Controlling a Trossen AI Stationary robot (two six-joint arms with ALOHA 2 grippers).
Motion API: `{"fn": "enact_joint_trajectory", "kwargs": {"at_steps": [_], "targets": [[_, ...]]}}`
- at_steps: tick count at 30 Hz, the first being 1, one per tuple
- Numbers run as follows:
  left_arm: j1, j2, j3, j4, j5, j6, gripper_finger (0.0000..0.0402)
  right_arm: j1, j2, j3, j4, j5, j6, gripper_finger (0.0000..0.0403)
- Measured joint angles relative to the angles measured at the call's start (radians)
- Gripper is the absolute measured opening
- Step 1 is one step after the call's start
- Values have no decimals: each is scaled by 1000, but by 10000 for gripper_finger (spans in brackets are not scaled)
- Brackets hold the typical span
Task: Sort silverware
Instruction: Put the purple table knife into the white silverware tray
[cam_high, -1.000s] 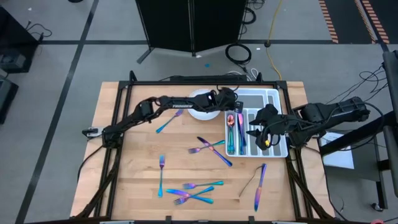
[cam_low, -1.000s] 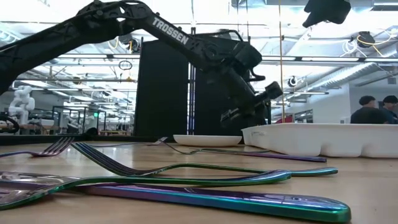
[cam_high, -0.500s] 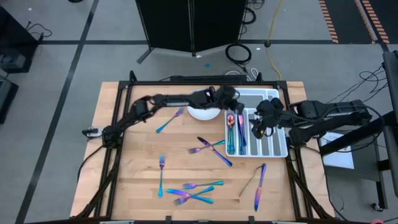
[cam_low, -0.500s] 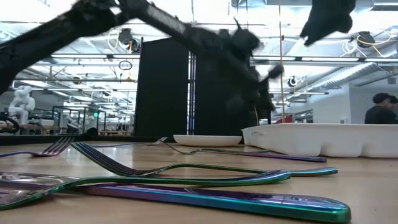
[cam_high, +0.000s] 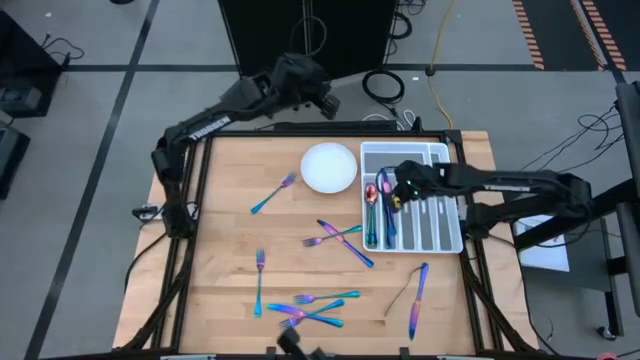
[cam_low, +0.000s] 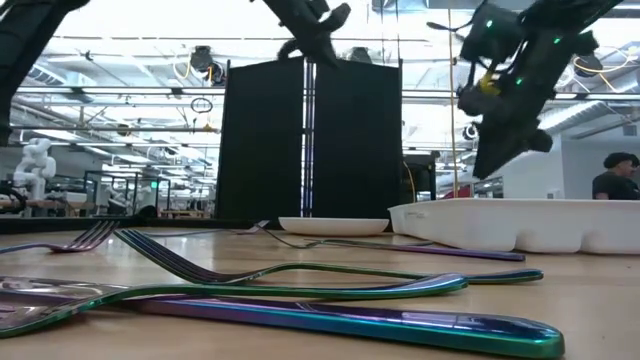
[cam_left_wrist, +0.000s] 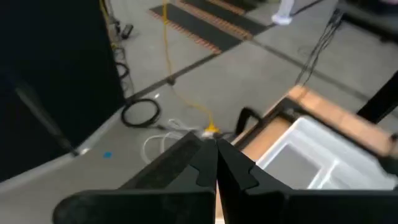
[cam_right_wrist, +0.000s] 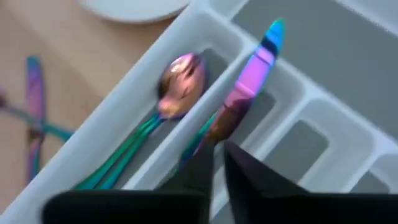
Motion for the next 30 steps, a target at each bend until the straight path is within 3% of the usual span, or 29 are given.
{"fn": "enact_joint_trajectory", "kwargs": {"at_steps": [4, 10, 14, 24, 30], "targets": [[21, -18, -4, -28, 52, 34, 0, -66, 74, -1, 63, -13, -30, 7], [78, -40, -93, 80, 293, 26, 0, -107, 195, -3, 126, -34, -57, 1], [106, -117, -249, 171, 319, -1, 0, -107, 215, -3, 150, -45, -45, 0], [157, -412, -772, 467, 334, -103, 0, -105, 222, -3, 110, -64, -11, 0], [158, -536, -969, 537, 334, -135, 0, -64, 222, -3, 28, -83, 43, 0]]}}
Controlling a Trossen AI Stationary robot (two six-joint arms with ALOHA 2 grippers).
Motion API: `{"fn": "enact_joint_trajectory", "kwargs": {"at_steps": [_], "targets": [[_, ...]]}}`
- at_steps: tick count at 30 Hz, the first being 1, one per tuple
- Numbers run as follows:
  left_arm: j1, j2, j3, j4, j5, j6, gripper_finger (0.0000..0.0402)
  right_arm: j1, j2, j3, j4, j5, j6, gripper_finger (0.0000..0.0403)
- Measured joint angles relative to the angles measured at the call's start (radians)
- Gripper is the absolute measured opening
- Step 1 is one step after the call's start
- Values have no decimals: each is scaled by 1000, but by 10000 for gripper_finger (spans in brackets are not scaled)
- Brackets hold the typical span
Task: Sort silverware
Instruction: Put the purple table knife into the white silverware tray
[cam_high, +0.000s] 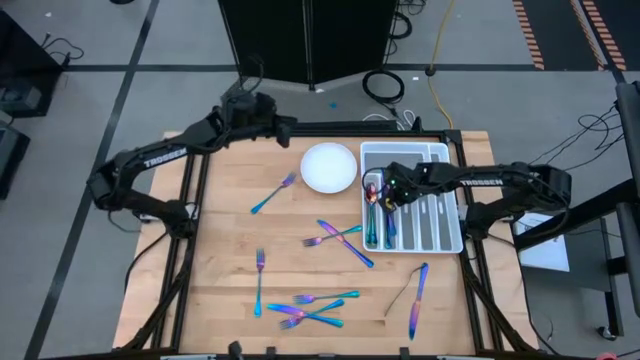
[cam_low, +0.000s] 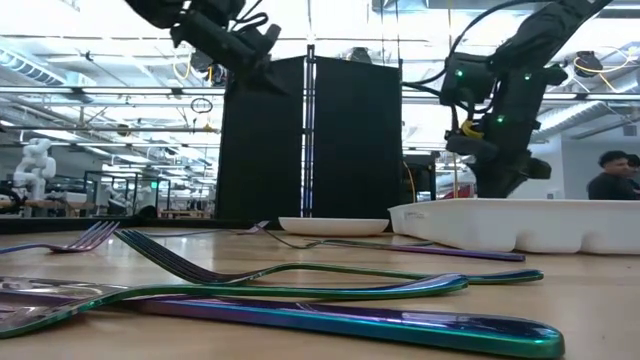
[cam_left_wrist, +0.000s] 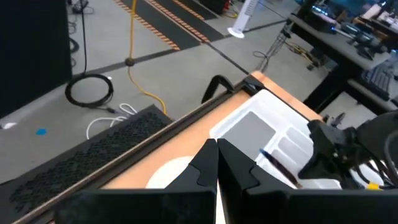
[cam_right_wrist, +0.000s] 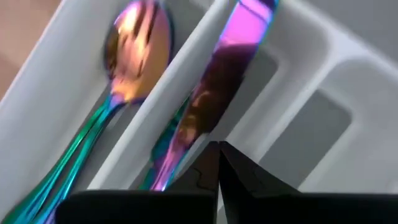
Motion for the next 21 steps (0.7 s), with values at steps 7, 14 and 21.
{"fn": "enact_joint_trajectory", "kwargs": {"at_steps": [7, 14, 21], "targets": [[0, -107, -121, 67, -1, 4, 0, 86, -25, 1, -24, 55, 104, 0], [8, -145, -167, 115, 0, 2, 0, 87, -49, 8, 57, 99, 164, 0], [7, -144, -167, 132, 39, 1, 0, 57, 31, 8, 120, 101, 160, 0]]}}
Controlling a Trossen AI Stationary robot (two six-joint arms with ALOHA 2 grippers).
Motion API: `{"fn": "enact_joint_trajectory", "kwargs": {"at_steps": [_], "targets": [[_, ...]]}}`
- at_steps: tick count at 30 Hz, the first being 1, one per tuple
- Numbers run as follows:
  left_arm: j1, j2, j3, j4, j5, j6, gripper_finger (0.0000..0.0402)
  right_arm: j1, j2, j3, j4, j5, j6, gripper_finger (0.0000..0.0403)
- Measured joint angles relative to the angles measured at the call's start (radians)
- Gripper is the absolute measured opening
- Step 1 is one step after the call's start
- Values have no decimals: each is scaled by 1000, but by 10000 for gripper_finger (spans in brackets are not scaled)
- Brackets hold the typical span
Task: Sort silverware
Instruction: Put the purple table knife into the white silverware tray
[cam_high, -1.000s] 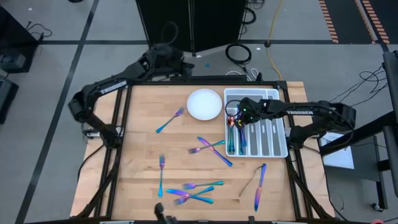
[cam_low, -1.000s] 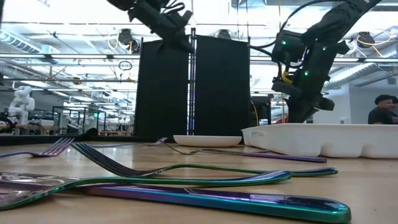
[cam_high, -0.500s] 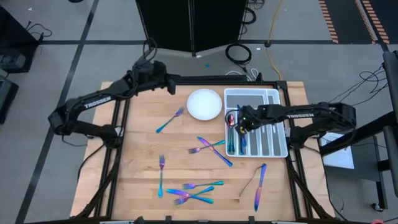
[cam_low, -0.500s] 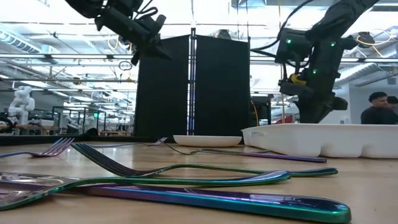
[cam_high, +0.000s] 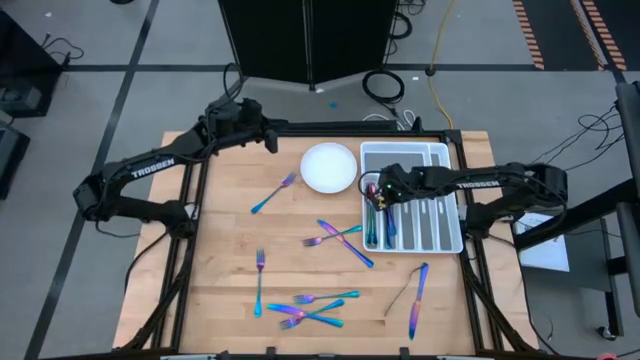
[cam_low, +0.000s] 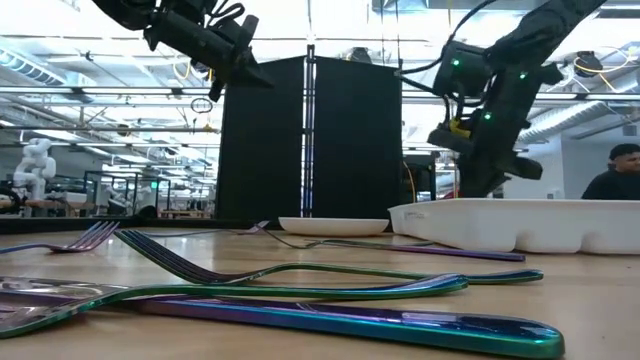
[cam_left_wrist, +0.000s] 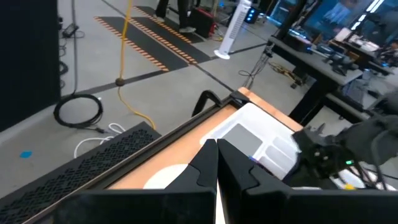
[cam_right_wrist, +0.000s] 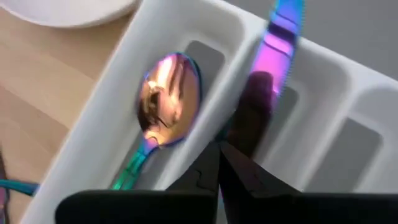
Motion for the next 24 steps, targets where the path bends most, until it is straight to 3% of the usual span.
{"fn": "enact_joint_trajectory", "kwargs": {"at_steps": [9, 16, 20, 24], "targets": [[0, 0, 0, -1, 9, 10, 0, 39, 31, 3, -56, -21, 90, 0], [0, 0, 0, 0, 11, 34, 0, 119, 29, -2, -74, -180, 168, 0], [0, 1, 0, 6, 11, 35, 0, 142, -5, 29, -118, -84, 185, 0], [0, 1, 0, 21, 11, 33, 0, 104, -55, 77, -123, 94, 158, 0]]}}
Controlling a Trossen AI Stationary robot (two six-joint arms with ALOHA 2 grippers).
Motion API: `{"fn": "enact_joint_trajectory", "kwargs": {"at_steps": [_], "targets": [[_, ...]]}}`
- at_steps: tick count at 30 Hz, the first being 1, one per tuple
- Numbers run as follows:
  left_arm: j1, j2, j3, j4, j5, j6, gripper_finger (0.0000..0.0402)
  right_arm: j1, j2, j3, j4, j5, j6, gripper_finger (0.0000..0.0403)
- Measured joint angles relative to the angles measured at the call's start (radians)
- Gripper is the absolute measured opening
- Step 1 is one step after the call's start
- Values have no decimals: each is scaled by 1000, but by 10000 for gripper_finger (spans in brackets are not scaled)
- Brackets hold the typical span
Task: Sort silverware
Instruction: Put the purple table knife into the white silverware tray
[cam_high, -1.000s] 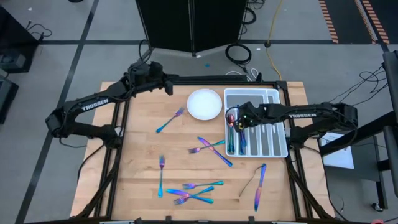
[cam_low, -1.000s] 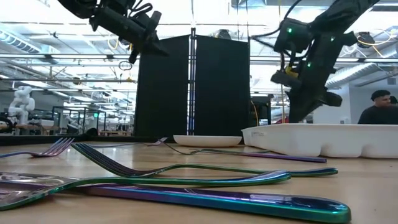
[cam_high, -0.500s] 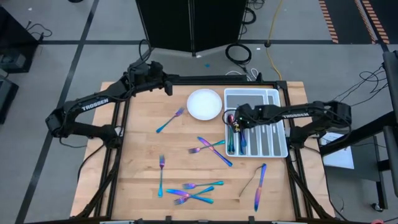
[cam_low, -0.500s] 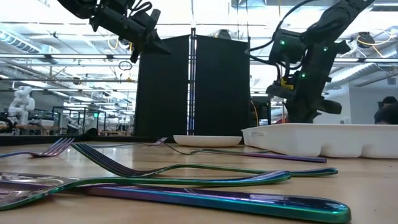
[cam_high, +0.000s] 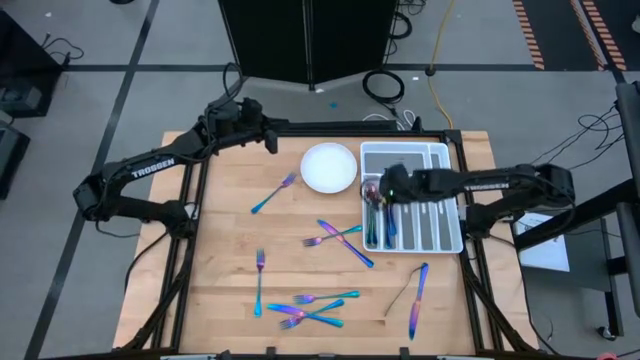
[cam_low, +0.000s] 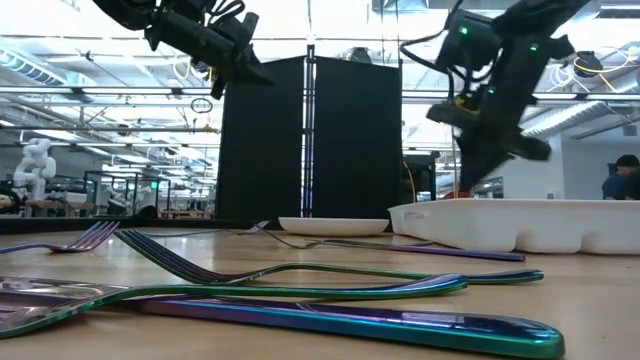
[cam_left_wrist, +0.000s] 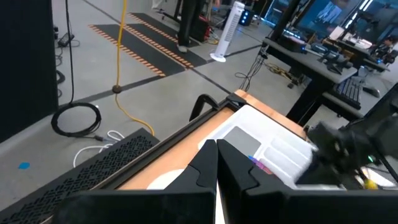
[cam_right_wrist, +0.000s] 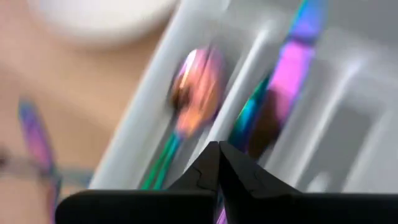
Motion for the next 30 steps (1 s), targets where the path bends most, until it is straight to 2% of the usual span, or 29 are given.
{"fn": "enact_joint_trajectory", "kwargs": {"at_steps": [2, 4, 9, 13, 20, 25, 27, 30], "targets": [[0, 0, 0, 7, 0, -4, 0, -60, -2, 31, 8, 51, -55, 0], [0, 0, 0, 8, 0, -7, 0, -140, 6, 47, 28, 41, -134, 0], [-3, 0, 0, 7, 0, -29, 0, -343, 48, 52, 109, -48, -259, 0], [-7, 0, 1, 6, 0, -34, 0, -438, 98, 52, 171, -138, -321, 0], [-10, 0, 1, 4, 0, -35, 0, -492, 200, 53, 244, -209, -341, 0], [-10, 0, 1, 4, 0, -35, 0, -492, 243, 87, 235, -209, -369, 0], [-10, 0, 1, 4, 0, -35, 0, -492, 243, 109, 197, -208, -379, 0], [-10, 0, 1, 4, 0, -34, 0, -490, 243, 157, 47, -209, -380, 0]]}}
